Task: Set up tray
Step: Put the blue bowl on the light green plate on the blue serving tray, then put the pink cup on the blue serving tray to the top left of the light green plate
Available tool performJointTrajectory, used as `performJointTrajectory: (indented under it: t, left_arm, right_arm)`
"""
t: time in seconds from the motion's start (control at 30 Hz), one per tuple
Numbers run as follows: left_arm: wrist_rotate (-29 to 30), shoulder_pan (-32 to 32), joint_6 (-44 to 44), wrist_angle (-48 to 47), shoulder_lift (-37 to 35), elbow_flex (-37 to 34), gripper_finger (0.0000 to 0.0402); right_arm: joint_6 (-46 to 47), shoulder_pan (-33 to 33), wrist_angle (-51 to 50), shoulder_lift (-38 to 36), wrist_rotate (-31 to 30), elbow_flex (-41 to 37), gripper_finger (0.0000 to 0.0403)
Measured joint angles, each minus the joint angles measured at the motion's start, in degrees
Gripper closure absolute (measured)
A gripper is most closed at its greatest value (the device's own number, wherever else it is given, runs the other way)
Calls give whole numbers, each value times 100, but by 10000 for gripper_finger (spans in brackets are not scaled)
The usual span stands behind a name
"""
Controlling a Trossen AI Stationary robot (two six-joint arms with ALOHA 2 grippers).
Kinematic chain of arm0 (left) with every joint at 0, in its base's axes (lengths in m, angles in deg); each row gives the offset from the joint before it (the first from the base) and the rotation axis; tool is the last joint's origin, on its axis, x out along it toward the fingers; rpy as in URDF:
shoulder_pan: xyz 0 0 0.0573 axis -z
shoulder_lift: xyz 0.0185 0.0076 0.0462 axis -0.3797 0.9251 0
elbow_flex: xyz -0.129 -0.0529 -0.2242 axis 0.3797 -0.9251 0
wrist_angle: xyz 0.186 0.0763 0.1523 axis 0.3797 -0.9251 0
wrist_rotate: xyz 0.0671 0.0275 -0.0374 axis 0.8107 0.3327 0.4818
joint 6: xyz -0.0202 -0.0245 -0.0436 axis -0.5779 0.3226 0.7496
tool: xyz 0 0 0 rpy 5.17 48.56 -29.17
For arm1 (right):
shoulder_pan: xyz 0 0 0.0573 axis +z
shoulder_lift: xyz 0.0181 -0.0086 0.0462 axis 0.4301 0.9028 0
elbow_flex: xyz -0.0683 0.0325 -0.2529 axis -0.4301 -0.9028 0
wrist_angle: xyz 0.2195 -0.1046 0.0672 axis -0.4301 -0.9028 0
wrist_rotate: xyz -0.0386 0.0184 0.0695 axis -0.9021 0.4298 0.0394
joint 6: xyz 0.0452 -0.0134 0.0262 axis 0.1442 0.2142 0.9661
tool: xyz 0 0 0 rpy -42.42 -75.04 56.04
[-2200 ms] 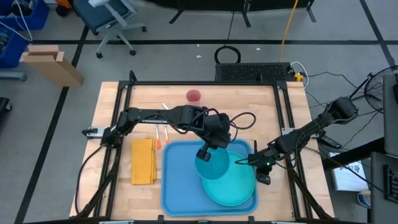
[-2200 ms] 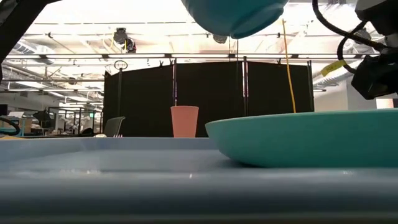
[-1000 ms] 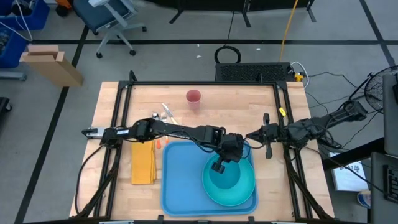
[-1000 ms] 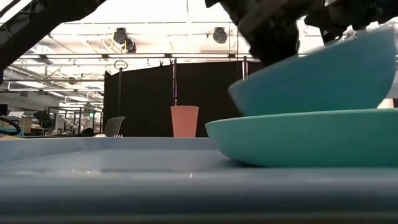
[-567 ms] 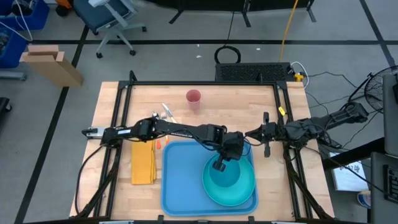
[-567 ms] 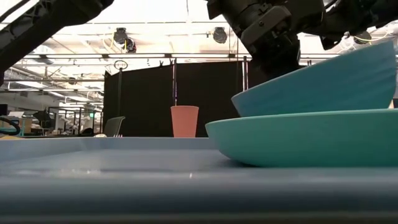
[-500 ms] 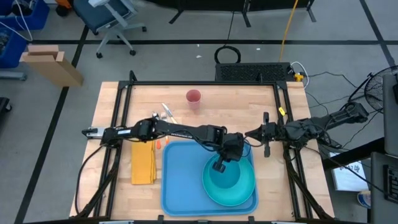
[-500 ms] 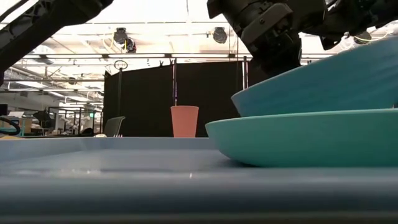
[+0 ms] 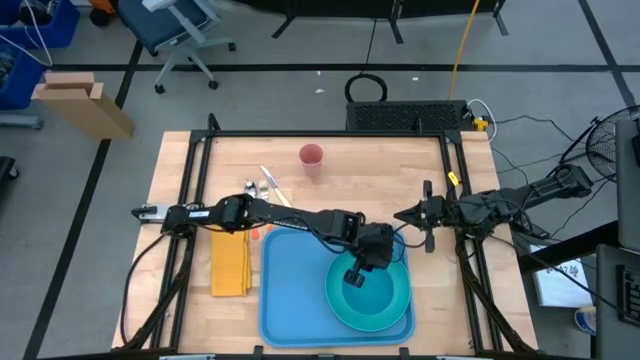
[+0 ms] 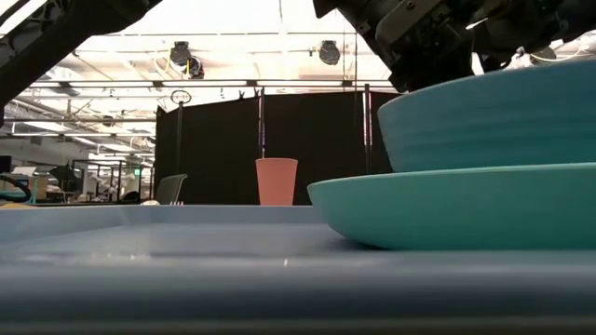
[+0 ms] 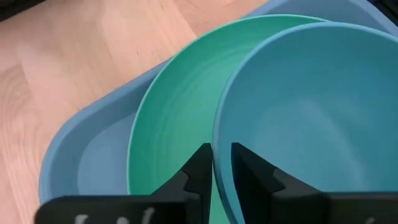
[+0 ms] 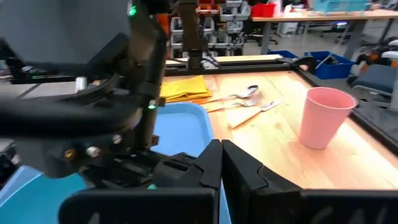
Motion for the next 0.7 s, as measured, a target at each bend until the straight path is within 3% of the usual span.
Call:
performJointTrajectory:
  t: [0.17, 0.33, 0.5, 0.6, 0.7]
  left_arm:
    - [57, -51, -4, -1, -1, 0, 317]
    - [520, -83, -233, -190, -194, 60, 295]
    - [675, -52, -666, -813, -1036, 85, 283]
    - [762, -6, -498, -1401, -1631, 94, 296]
    - [844, 71, -306, -2050, -2263, -102, 339]
  right_arm:
    - [21, 0, 4, 0, 153, 0, 403]
    - [41, 0, -46, 0, 164, 2, 403]
    - [-57, 7, -197, -39, 165, 2, 403]
    - [-116, 39, -418, -89, 295, 2, 403]
    - [-152, 90, -457, -101, 304, 4, 403]
